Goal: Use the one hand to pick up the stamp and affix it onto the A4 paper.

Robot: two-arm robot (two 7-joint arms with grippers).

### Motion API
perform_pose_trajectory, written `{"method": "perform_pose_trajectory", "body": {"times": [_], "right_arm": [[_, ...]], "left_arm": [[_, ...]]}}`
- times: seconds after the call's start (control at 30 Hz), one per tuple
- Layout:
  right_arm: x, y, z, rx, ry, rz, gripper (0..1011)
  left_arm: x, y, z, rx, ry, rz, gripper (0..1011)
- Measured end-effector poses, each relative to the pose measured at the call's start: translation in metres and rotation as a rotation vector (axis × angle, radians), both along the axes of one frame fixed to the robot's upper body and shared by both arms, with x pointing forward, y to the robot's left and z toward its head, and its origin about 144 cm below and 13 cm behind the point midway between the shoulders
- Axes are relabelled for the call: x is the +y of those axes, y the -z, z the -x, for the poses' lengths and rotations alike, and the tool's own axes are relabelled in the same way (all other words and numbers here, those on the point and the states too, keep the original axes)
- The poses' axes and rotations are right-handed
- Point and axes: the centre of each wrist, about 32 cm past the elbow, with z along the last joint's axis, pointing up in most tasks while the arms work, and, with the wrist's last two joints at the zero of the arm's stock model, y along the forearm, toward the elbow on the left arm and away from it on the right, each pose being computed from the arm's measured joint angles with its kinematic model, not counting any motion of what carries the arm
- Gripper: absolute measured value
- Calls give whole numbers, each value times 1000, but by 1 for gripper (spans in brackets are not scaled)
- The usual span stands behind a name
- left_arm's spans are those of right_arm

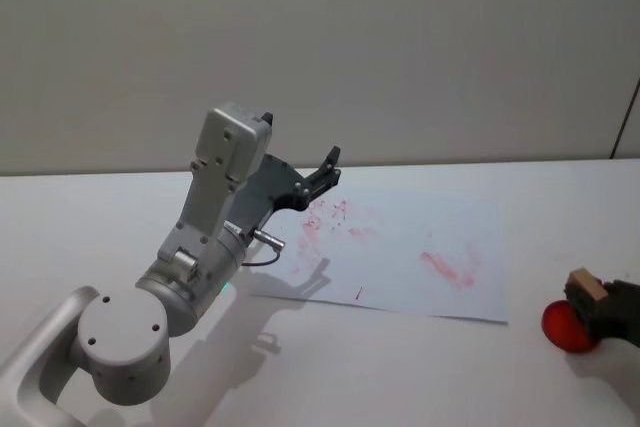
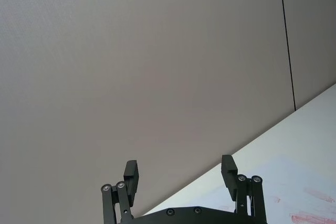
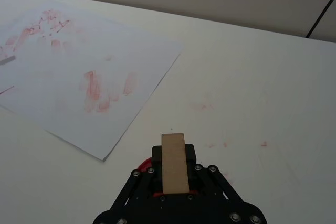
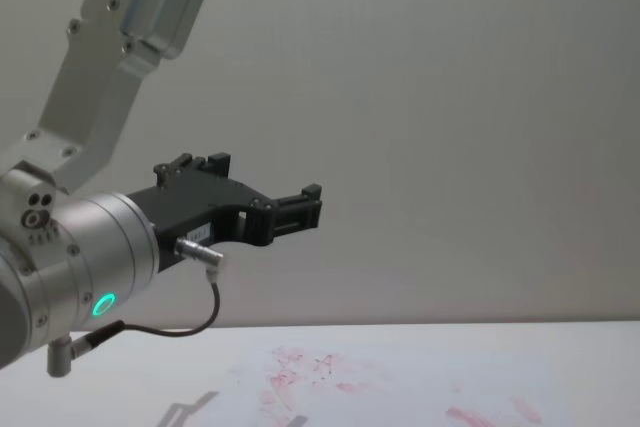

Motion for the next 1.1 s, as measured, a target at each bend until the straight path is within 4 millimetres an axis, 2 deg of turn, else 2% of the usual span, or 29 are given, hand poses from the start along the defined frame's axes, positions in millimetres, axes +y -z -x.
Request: {"method": "perform_pose_trajectory", "body": {"times": [0.47,0.6,0.63,0.7,0.77,0.8,0.83,0.87,0.9,1.0,1.1], "right_arm": [[-8,4,5,30,-32,43,237],[-9,5,6,35,-36,49,350],[-9,5,6,35,-36,49,413],[-10,5,6,37,-38,51,434],[-10,5,6,38,-39,53,496],[-10,6,6,39,-39,54,557],[-10,6,6,39,-40,55,567],[-10,6,7,40,-40,55,635],[-10,6,7,40,-40,55,635],[-11,6,7,42,-42,58,754],[-11,6,7,43,-43,59,809]], "left_arm": [[0,0,0,0,0,0,1001],[0,0,0,0,0,0,1001],[0,0,0,0,0,0,1001],[0,0,0,0,0,0,1001],[0,0,0,0,0,0,1001],[0,0,0,0,0,0,1001],[0,0,0,0,0,0,1001],[0,0,0,0,0,0,1001],[0,0,0,0,0,0,1001],[0,0,0,0,0,0,1001],[0,0,0,0,0,0,1001]]}}
